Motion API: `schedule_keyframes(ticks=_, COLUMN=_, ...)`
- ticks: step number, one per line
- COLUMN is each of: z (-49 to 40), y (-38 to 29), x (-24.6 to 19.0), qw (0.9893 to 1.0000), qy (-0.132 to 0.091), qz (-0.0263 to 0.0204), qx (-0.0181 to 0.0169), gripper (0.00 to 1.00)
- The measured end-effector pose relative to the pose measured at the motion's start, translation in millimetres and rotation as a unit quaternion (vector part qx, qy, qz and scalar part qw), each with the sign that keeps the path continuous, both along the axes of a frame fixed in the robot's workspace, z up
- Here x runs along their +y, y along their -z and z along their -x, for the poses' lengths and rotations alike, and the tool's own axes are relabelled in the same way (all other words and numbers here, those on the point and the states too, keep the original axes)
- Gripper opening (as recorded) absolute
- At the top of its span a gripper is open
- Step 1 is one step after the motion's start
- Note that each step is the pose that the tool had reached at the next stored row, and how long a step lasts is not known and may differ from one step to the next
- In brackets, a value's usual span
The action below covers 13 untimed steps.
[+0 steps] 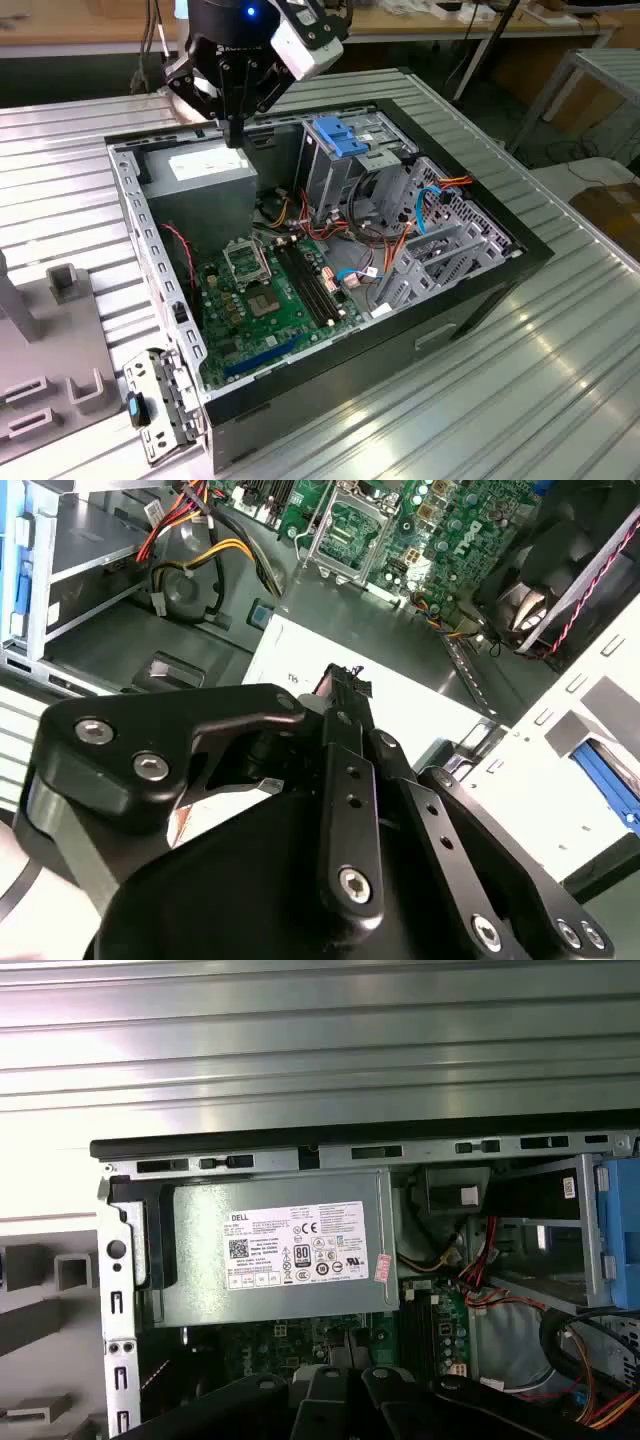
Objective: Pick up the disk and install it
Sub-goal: 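Reach for the disk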
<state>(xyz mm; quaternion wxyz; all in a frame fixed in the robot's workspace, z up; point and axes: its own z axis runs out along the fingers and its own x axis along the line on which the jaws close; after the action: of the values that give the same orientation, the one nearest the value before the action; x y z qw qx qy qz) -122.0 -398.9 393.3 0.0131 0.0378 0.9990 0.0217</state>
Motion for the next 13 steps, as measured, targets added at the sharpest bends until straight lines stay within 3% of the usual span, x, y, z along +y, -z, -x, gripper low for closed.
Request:
schedule_keyframes(ticks=10, z=25.5, y=0.0, x=0.0, qw=1.0, qy=0.0, qz=0.0, qx=0.0, gripper=0.11)
schedule_keyframes(ticks=13, z=39.1, y=0.0, x=0.0, qw=1.0, qy=0.0, qz=0.0, qx=0.0, gripper=0.11)
